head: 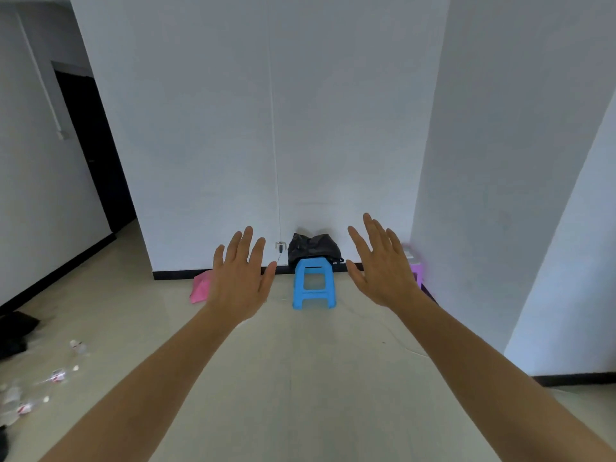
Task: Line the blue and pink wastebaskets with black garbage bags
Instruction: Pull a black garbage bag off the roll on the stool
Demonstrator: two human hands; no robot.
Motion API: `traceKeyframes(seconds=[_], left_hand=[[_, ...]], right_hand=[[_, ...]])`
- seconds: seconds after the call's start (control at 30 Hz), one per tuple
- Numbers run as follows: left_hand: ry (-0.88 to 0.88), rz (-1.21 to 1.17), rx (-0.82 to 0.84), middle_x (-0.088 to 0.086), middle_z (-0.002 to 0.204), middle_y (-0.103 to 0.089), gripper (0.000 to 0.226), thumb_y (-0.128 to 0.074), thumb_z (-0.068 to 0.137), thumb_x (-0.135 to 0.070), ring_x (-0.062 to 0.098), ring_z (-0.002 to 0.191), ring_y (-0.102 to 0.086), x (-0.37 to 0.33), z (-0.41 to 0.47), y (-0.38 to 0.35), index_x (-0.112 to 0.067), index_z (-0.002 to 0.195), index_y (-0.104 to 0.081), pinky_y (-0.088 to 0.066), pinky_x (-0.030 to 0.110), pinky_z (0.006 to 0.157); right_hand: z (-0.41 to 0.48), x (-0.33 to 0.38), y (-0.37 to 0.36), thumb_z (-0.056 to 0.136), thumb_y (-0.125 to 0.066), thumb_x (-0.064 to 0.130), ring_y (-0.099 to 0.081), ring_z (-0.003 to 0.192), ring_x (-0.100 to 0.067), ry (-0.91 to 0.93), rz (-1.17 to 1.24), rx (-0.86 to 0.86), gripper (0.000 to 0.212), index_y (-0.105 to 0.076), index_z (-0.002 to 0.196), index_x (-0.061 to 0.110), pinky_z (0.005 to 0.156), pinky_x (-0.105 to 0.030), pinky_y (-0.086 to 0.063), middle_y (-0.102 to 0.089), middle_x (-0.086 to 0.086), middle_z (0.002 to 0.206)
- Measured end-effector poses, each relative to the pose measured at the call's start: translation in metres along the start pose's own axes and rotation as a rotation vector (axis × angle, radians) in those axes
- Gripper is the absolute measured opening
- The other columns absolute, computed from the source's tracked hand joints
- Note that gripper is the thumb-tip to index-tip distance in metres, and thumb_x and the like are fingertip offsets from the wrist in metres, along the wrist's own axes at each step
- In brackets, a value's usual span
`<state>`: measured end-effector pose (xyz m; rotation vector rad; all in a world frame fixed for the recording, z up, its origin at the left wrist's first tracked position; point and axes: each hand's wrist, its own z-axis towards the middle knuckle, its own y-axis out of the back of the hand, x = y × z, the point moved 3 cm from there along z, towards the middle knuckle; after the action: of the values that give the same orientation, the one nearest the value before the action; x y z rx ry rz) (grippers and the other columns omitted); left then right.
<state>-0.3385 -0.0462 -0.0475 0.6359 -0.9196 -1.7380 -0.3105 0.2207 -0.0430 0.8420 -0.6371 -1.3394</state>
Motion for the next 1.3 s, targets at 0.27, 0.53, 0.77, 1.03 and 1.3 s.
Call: traceKeyframes(seconds=[0.27, 0.53, 0.77, 1.03, 1.3], left_hand=[[-0.056, -0.122, -0.034, 0.02, 0.153, -0.032, 0.054, -0.036, 0.099, -0.04, 0.037, 0.139, -0.033, 0.015, 0.17, -0.113, -0.006, 0.141, -0.044, -0.03, 0.056, 0.108], [-0.041, -0.162, 0.044, 0.015, 0.158, -0.023, 0.057, -0.031, 0.1, -0.044, 0.032, 0.144, -0.024, 0.003, 0.357, -0.298, -0.011, 0.146, -0.036, -0.024, 0.053, 0.113], [-0.007, -0.135, 0.029, 0.018, 0.155, -0.029, 0.053, -0.039, 0.1, -0.04, 0.036, 0.14, -0.031, 0.047, 0.523, -0.391, -0.009, 0.143, -0.041, -0.03, 0.055, 0.11], [0.051, -0.108, 0.124, 0.02, 0.156, -0.026, 0.063, -0.027, 0.096, -0.046, 0.039, 0.139, -0.033, 0.155, 0.626, -0.541, -0.009, 0.145, -0.038, -0.035, 0.057, 0.106], [0.05, -0.158, 0.312, 0.015, 0.161, -0.009, 0.06, -0.034, 0.1, -0.043, 0.034, 0.145, -0.018, 0.217, 0.787, -0.703, -0.014, 0.151, -0.024, -0.025, 0.053, 0.114]], right_hand=[[0.135, -0.068, -0.089, 0.1, -0.046, 0.039, -0.02, 0.147, -0.038, -0.047, -0.002, -0.016, 0.064, -0.026, 0.154, 0.01, 0.118, -0.053, -0.021, -0.014, -0.022, 0.161], [0.27, -0.186, -0.254, 0.096, -0.055, 0.035, -0.025, 0.145, -0.04, -0.117, 0.011, 0.013, 0.067, -0.031, 0.152, 0.008, 0.116, -0.055, -0.026, -0.018, -0.024, 0.159], [0.438, -0.271, -0.376, 0.099, -0.046, 0.04, -0.019, 0.147, -0.037, -0.154, -0.04, 0.117, 0.067, -0.022, 0.155, 0.011, 0.118, -0.051, -0.019, -0.01, -0.023, 0.161], [0.605, -0.294, -0.556, 0.099, -0.04, 0.044, -0.014, 0.149, -0.034, -0.123, -0.074, 0.235, 0.069, -0.016, 0.156, 0.014, 0.12, -0.049, -0.016, -0.005, -0.019, 0.163], [0.728, -0.322, -0.716, 0.1, -0.036, 0.048, -0.01, 0.15, -0.034, -0.109, -0.122, 0.455, 0.069, -0.012, 0.157, 0.016, 0.12, -0.049, -0.014, -0.001, -0.019, 0.163]])
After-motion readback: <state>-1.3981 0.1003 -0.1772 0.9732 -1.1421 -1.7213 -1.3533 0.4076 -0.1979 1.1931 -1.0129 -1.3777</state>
